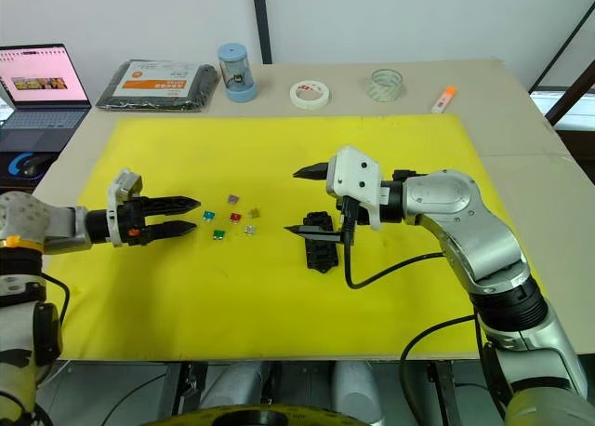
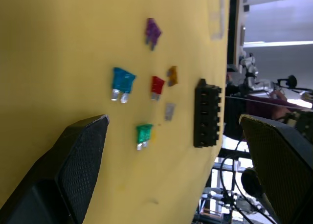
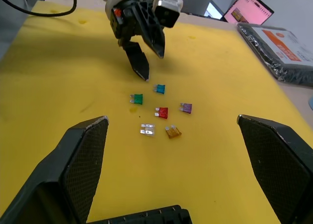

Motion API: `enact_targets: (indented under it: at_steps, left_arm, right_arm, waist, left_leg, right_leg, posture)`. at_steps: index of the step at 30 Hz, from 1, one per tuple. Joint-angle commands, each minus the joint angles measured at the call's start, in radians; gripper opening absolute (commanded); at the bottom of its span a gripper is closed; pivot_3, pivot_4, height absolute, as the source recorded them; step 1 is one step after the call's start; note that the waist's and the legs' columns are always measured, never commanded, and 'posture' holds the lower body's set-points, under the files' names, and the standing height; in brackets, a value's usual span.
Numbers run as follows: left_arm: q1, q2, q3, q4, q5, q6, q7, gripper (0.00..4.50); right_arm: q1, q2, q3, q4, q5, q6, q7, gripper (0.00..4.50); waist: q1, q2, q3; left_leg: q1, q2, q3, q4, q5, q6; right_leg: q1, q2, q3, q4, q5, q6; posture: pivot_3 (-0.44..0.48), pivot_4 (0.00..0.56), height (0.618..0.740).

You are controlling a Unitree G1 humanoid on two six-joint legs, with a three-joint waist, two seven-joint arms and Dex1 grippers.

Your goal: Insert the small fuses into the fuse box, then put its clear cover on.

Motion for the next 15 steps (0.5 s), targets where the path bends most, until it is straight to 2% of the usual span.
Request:
enact_targets:
  at_steps: [1,15]
  left_arm:
    - [-0.039,0.018,-0.001,0.024,0.017,-0.035,-0.011,4.5]
    - [-0.089,-0.04,-0.062,0.107,0.068,-0.108,-0.038,4.5]
  right_arm:
    - [-0.015,-0.001,-0.024,-0.044,0.015,0.021,-0.014,4.46]
    - [-0.024,0.002,-0.041,-0.063,0.034,0.076,-0.038,4.46]
  waist:
    - [0.001,0.0,0.0]
    - [0.003,0.0,0.0]
  left_leg:
    - [0.0,0.0,0.0,0.0,0.0,0.0]
    - [0.0,0.0,0.0,0.0,0.0,0.0]
  right_leg:
    - [0.0,0.0,0.0,0.0,0.0,0.0]
    - [0.001,-0.001,0.0,0.0,0.0,0.0]
  posture:
    - [0.0,0.15,0.74]
    - [0.0,0.15,0.74]
